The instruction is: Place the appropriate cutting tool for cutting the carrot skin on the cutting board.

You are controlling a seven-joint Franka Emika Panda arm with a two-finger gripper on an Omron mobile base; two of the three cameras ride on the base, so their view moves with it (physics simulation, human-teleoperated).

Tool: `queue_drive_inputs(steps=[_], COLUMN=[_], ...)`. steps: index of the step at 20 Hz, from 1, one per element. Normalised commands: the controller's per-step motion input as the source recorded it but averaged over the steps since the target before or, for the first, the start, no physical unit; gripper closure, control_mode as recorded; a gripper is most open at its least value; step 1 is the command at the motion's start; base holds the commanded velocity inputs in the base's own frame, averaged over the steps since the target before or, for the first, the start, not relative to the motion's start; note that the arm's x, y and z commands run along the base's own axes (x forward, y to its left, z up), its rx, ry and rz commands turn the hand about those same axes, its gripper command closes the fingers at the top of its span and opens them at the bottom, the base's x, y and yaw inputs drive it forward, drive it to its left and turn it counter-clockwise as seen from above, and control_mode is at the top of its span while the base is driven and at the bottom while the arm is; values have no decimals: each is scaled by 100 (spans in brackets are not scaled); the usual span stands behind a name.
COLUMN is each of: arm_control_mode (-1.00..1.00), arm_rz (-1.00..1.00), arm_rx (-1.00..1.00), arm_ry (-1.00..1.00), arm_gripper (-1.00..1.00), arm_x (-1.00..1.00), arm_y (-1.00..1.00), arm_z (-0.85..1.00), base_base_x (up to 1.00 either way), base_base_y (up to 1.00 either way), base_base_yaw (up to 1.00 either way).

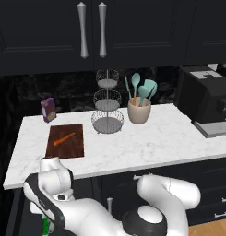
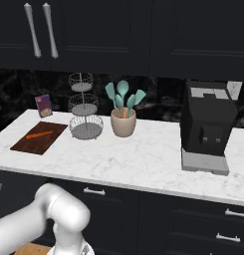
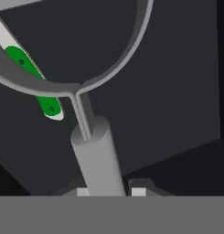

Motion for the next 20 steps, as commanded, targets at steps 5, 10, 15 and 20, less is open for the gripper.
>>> queue_drive_inputs(steps=[5, 10, 15, 20], arm_control_mode=[-100, -100, -100, -100], arm_rz=[-8, -6, -3, -1], arm_rx=[-5, -8, -7, -5], arm_ry=[-14, -18, -22, -22], arm_gripper=[100, 100, 100, 100], arm_x=[-69, -59, -43, 22], arm_y=[-23, -32, -38, -14], arm_z=[99, 100, 100, 100], base_base_x=[0, 0, 0, 0], base_base_y=[0, 0, 0, 0], base_base_yaw=[0, 0, 0, 0])
